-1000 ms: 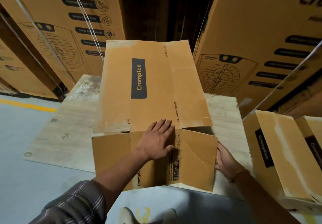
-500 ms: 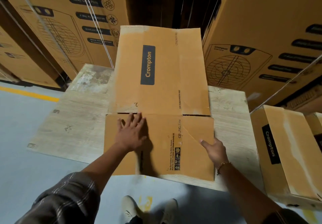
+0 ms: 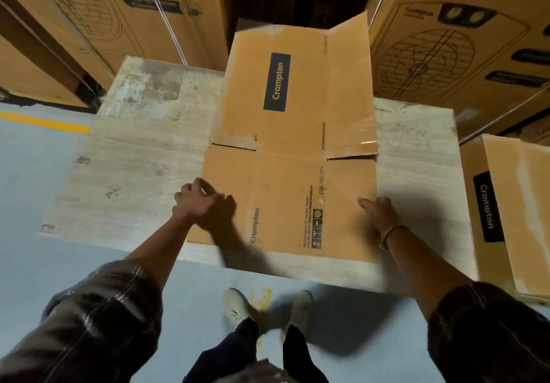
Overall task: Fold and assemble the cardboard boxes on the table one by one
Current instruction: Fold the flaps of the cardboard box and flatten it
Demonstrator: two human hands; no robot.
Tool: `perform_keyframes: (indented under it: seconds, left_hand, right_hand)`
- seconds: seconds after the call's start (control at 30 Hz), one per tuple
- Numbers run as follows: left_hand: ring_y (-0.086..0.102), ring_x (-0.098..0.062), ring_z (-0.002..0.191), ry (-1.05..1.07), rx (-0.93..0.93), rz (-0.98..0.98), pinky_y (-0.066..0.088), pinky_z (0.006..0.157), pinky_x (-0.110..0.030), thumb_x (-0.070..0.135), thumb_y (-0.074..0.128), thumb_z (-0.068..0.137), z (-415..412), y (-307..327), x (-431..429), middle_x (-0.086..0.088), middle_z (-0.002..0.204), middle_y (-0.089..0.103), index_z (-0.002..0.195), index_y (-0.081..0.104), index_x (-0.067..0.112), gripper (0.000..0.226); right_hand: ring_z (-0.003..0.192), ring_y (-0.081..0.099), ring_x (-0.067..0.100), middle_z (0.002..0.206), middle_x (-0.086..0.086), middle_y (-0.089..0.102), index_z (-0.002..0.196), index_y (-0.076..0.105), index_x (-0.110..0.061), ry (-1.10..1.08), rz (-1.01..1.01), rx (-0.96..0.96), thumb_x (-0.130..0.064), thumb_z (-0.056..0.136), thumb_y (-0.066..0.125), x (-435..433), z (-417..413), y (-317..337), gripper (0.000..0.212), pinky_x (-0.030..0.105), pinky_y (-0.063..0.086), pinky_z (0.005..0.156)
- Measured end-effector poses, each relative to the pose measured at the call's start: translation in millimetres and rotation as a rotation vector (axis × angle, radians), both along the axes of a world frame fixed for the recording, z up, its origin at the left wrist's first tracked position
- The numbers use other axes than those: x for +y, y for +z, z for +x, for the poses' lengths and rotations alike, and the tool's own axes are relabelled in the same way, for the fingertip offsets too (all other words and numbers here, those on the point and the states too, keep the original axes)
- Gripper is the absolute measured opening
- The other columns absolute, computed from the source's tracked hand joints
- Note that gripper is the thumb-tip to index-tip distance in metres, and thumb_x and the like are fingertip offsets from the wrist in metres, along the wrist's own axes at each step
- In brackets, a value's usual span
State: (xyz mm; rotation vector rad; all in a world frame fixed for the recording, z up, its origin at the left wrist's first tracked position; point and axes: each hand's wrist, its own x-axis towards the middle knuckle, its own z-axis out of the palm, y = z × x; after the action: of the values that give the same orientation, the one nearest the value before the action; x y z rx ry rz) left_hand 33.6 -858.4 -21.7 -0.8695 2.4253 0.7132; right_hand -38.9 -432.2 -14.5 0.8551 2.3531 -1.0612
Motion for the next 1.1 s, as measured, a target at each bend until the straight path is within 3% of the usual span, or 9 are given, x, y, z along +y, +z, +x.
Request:
perform_keyframes:
  seconds: [0.13, 0.23, 0.3, 0.37, 0.5, 0.73, 0.83, 0.97, 1.1]
  left_hand:
    - [0.045, -0.044, 0.132, 0.278, 0.039, 0.097, 0.039, 0.11, -0.05, 0.065, 0.065, 0.086, -23.5, -13.1, 0.6, -0.023, 0.138, 0.049, 0.142, 0.047, 0.01, 0.08]
    - [0.059, -0.041, 0.119, 0.482, 0.157, 0.265, 0.047, 0.097, -0.044, 0.056, 0.065, 0.09, -34.4, -15.6, 2.2, -0.022, 0.126, 0.063, 0.127, 0.057, 0.001, 0.066]
    - [0.06, -0.037, 0.113, 0.447, 0.222, 0.213, 0.044, 0.091, -0.041, 0.049, 0.059, 0.097, -35.4, -7.1, 12.4, -0.016, 0.12, 0.064, 0.124, 0.057, 0.002, 0.054]
    - [0.058, -0.031, 0.099, 0.406, 0.293, 0.084, 0.042, 0.085, -0.04, 0.05, 0.053, 0.1, -28.6, 5.7, 26.9, -0.009, 0.105, 0.06, 0.113, 0.057, 0.009, 0.044]
    - [0.056, -0.028, 0.085, 0.4, 0.385, -0.061, 0.042, 0.077, -0.041, 0.054, 0.048, 0.102, -6.8, 27.7, 44.1, -0.006, 0.09, 0.058, 0.096, 0.055, 0.013, 0.042]
    - [0.056, -0.028, 0.083, 0.497, 0.54, -0.079, 0.043, 0.075, -0.042, 0.059, 0.042, 0.103, 16.8, 61.1, 48.3, -0.009, 0.089, 0.06, 0.091, 0.054, 0.012, 0.05]
    - [0.053, -0.026, 0.077, 0.529, 0.634, -0.045, 0.038, 0.071, -0.039, 0.058, 0.041, 0.103, 31.2, 78.4, 57.4, -0.007, 0.082, 0.055, 0.084, 0.049, 0.013, 0.05]
    - [0.051, -0.027, 0.075, 0.609, 0.738, -0.01, 0.039, 0.068, -0.039, 0.06, 0.042, 0.102, 65.1, 92.1, 64.2, -0.008, 0.079, 0.055, 0.081, 0.048, 0.01, 0.055]
    - [0.052, -0.024, 0.07, 0.733, 0.787, -0.013, 0.042, 0.07, -0.042, 0.058, 0.045, 0.102, 104.8, 101.1, 59.1, -0.006, 0.074, 0.056, 0.08, 0.05, 0.009, 0.054]
  right_hand:
    - [0.094, 0.053, 0.026, 0.107, 0.013, 0.055, 0.11, 0.058, -0.005, -0.073, -0.056, -0.011, -0.037, 0.089, 0.072, -3.2, 2.9, -13.2, 0.041, 0.03, 0.036, 0.079]
    - [0.094, 0.05, 0.024, 0.107, 0.01, 0.049, 0.121, 0.056, 0.005, -0.167, -0.083, 0.019, -0.035, 0.09, 0.071, -5.6, -5.6, -17.1, 0.053, 0.03, 0.034, 0.078]
    - [0.108, 0.056, 0.031, 0.116, 0.012, 0.056, 0.129, 0.055, 0.008, -0.153, -0.056, 0.023, -0.032, 0.095, 0.065, -11.8, -6.2, -12.9, 0.054, 0.029, 0.036, 0.081]
    - [0.119, 0.055, 0.039, 0.127, 0.026, 0.059, 0.128, 0.056, 0.009, -0.172, 0.006, 0.096, -0.03, 0.096, 0.063, -20.1, -1.5, -5.0, 0.051, 0.034, 0.039, 0.088]
    - [0.119, 0.055, 0.043, 0.129, 0.029, 0.059, 0.126, 0.057, 0.007, -0.181, 0.036, 0.206, -0.032, 0.095, 0.063, -34.0, 18.1, 13.1, 0.051, 0.041, 0.042, 0.097]
    - [0.107, 0.06, 0.043, 0.117, 0.021, 0.067, 0.114, 0.063, -0.008, -0.176, 0.047, 0.372, -0.053, 0.088, 0.056, -16.0, 36.3, 54.0, 0.052, 0.048, 0.051, 0.092]
    - [0.114, 0.059, 0.043, 0.124, 0.02, 0.066, 0.124, 0.062, -0.01, -0.196, 0.034, 0.415, -0.061, 0.084, 0.055, -2.8, 40.4, 68.4, 0.064, 0.051, 0.05, 0.097]
    - [0.135, 0.046, 0.04, 0.146, 0.02, 0.051, 0.144, 0.048, -0.005, -0.18, -0.043, 0.456, -0.05, 0.092, 0.065, 5.1, 48.1, 84.2, 0.071, 0.048, 0.038, 0.11]
    - [0.135, 0.046, 0.039, 0.147, 0.019, 0.05, 0.145, 0.048, -0.007, -0.085, -0.089, 0.443, -0.052, 0.091, 0.065, -6.9, 57.2, 91.1, 0.072, 0.048, 0.038, 0.109]
